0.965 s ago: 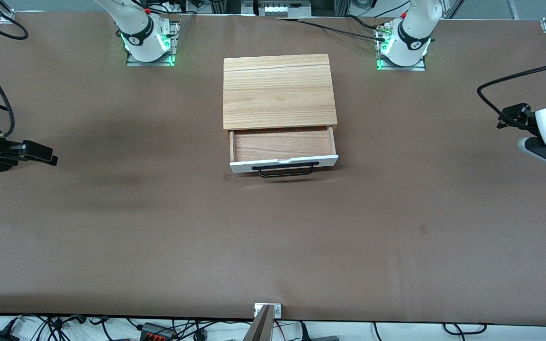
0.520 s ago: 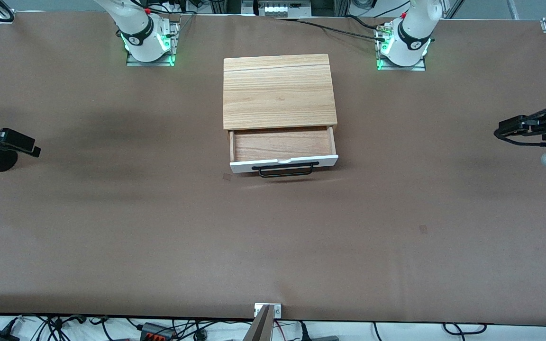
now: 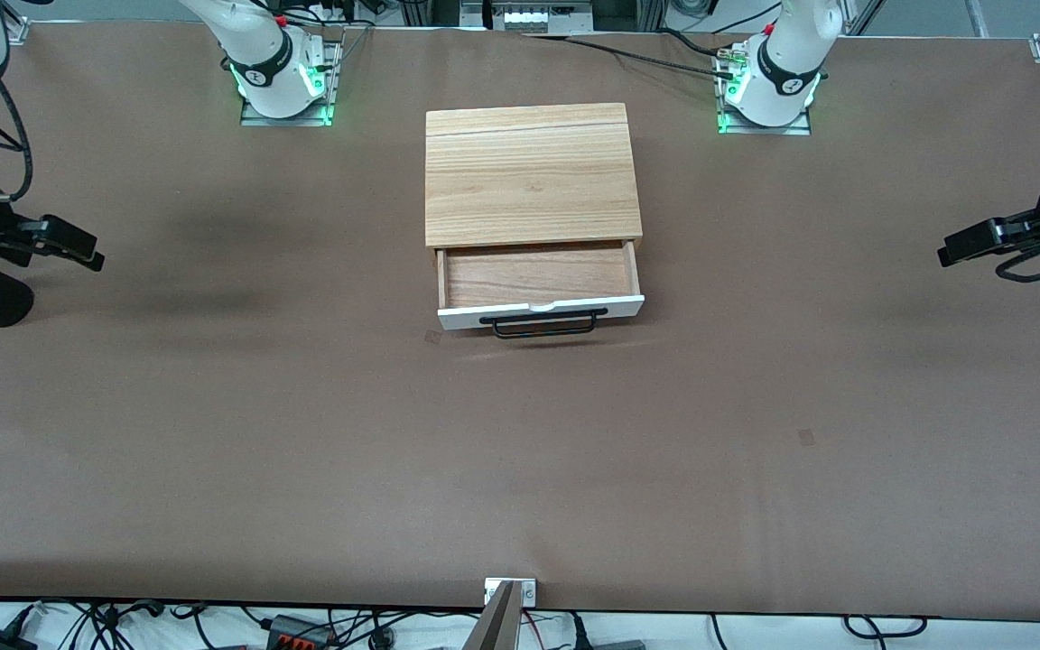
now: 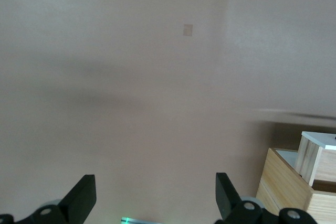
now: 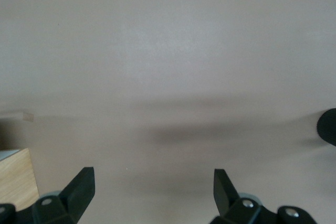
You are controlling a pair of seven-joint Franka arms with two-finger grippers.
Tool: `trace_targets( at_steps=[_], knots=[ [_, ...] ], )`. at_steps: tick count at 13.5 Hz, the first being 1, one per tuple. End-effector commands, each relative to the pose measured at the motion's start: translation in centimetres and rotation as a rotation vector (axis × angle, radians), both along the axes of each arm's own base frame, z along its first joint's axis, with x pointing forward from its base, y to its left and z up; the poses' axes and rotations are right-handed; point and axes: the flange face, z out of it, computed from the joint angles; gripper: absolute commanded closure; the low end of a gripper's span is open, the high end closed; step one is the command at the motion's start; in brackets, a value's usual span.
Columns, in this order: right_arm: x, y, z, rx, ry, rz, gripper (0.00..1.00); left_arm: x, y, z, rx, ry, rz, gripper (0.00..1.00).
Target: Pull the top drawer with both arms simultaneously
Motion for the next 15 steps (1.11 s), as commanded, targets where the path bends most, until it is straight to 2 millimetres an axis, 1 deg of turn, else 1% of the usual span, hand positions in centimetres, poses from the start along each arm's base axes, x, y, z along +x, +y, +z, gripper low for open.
trace_targets(
  at_steps=[1, 3, 4, 5, 8, 12, 14, 15],
  knots=[
    [-1.4, 0.3, 0.4, -0.025, -0.022, 0.012, 0.0, -3.9, 0.9, -0.7, -0.012, -0.035, -0.048, 0.0],
    [-0.9, 0.3, 1.8, -0.025, -0.03, 0.015, 0.0, -3.7, 1.0, -0.5, -0.012, -0.043, -0.047, 0.0],
    [-0.9, 0.3, 2.4, -0.025, -0.026, 0.014, 0.0, -3.8, 0.9, -0.3, -0.01, -0.04, -0.057, 0.0],
    [-1.1, 0.1, 2.7, -0.025, -0.016, 0.011, 0.0, -4.0, 0.6, 0.1, -0.009, -0.032, -0.064, 0.0],
    [-1.2, 0.4, 2.9, -0.028, -0.012, 0.009, 0.0, -3.7, 0.2, 0.2, -0.007, -0.043, -0.067, 0.0],
    [-1.2, 0.5, 2.8, -0.029, -0.01, 0.013, 0.0, -3.6, 0.5, 0.2, -0.014, -0.046, -0.064, 0.0],
    [-1.0, 1.9, 2.7, -0.029, -0.011, 0.036, 0.0, -3.5, 0.5, 0.2, -0.014, -0.046, -0.064, 0.0],
    [-1.0, 1.6, 2.7, -0.029, -0.012, 0.032, 0.0, -3.5, 0.4, 0.2, -0.014, -0.046, -0.065, 0.0]
  ],
)
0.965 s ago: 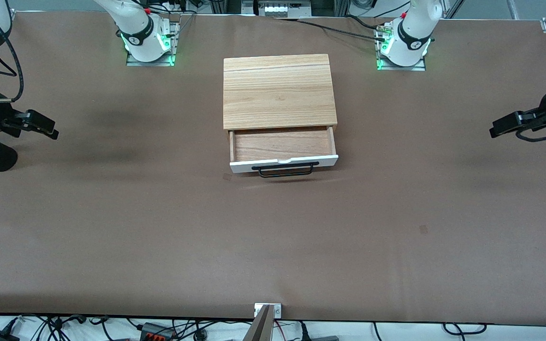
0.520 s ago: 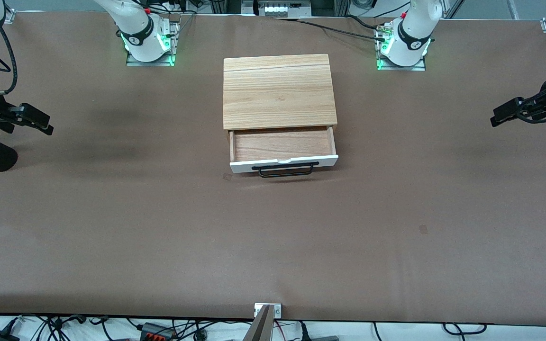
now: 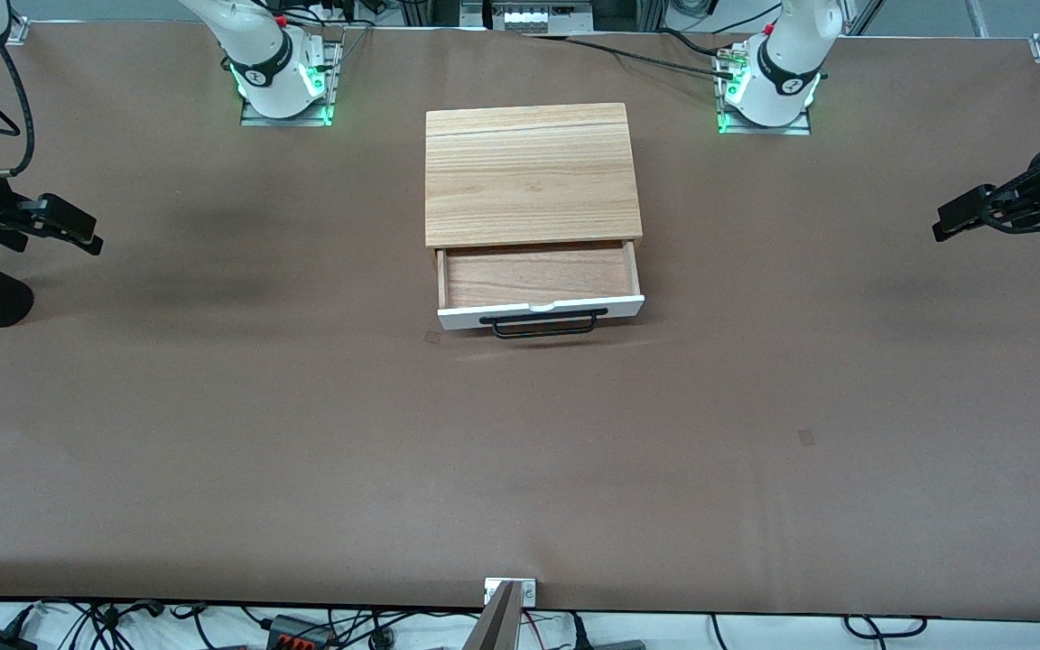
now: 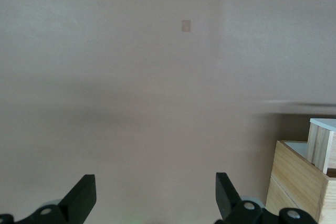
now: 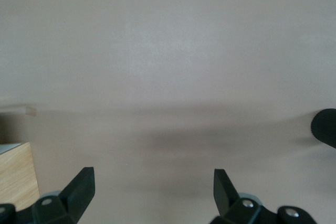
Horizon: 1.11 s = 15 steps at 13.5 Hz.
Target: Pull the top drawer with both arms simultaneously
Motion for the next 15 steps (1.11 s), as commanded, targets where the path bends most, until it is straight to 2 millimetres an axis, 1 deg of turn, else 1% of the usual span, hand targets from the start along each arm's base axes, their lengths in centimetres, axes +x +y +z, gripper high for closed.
trace_targets(
  at_steps=[1, 4, 6, 11, 13, 15],
  knots=[
    [-0.22, 0.15, 0.49, -0.015, -0.001, 0.0, 0.0, -0.29, 0.13, 0.28, -0.014, -0.013, -0.015, 0.0],
    [-0.39, -0.76, 0.6, -0.01, 0.002, -0.018, 0.0, -0.25, 0.29, 0.27, -0.016, -0.013, -0.012, 0.0],
    [-0.5, -0.33, 0.6, -0.01, 0.005, -0.01, 0.0, 0.21, 0.36, 0.14, -0.018, -0.009, -0.012, 0.0],
    [-0.98, -0.32, 0.88, -0.01, 0.007, -0.009, 0.0, 0.18, 0.34, 0.18, -0.019, -0.007, -0.012, 0.0],
    [-1.07, -0.1, 0.22, -0.012, 0.02, -0.004, 0.0, 0.18, 0.36, 0.18, -0.018, -0.007, -0.012, 0.0],
    [-1.16, -0.01, 0.19, -0.012, 0.025, -0.002, 0.0, 0.15, 0.42, 0.1, -0.02, -0.004, -0.011, 0.0]
  ],
)
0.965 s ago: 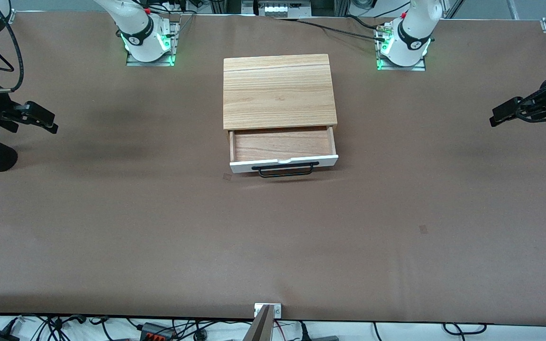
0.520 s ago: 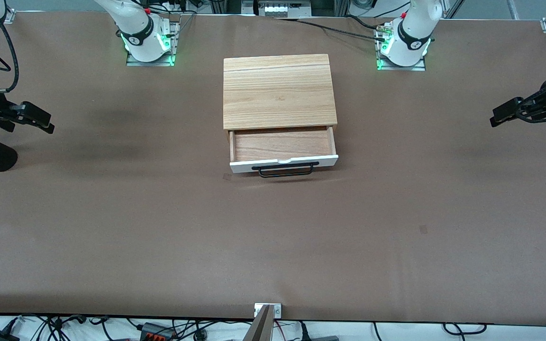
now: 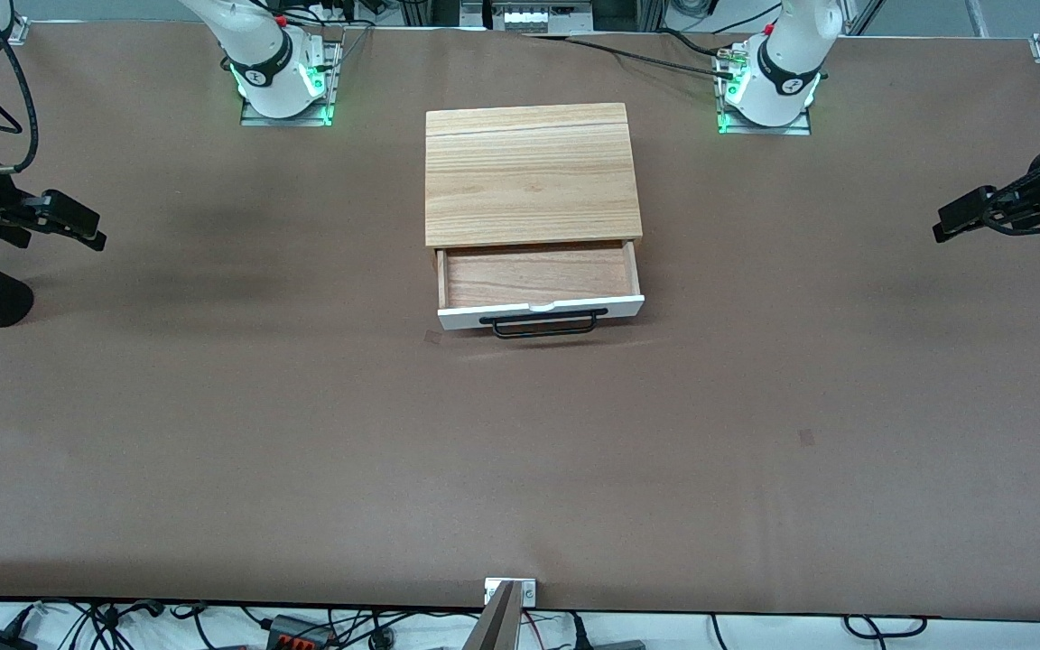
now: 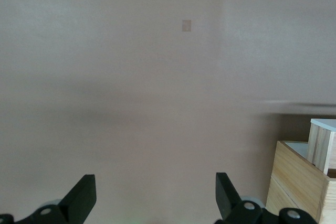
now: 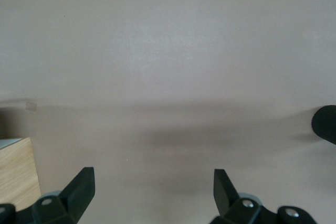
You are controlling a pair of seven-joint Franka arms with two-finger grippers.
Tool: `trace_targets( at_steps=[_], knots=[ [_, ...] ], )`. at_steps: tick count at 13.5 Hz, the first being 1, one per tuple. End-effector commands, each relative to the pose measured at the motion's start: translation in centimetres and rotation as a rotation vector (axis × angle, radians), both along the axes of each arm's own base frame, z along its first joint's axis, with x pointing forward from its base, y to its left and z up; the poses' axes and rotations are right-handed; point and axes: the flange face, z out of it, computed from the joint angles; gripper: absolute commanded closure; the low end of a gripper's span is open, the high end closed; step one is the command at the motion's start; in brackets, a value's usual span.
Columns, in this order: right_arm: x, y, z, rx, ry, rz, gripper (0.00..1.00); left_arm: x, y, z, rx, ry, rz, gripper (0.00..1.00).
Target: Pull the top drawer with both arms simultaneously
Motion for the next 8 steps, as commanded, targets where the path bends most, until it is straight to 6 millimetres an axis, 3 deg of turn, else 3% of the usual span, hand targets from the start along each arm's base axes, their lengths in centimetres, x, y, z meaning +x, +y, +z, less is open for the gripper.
trace_targets(
  at_steps=[1, 8],
  knots=[
    [-0.92, 0.43, 0.39, -0.013, 0.008, 0.009, 0.0, 0.08, 0.29, 0.23, -0.019, -0.006, -0.012, 0.0],
    [-1.02, 0.43, 0.66, -0.013, 0.002, 0.043, 0.0, 0.12, 0.48, 0.15, -0.04, -0.005, -0.002, 0.0]
  ],
)
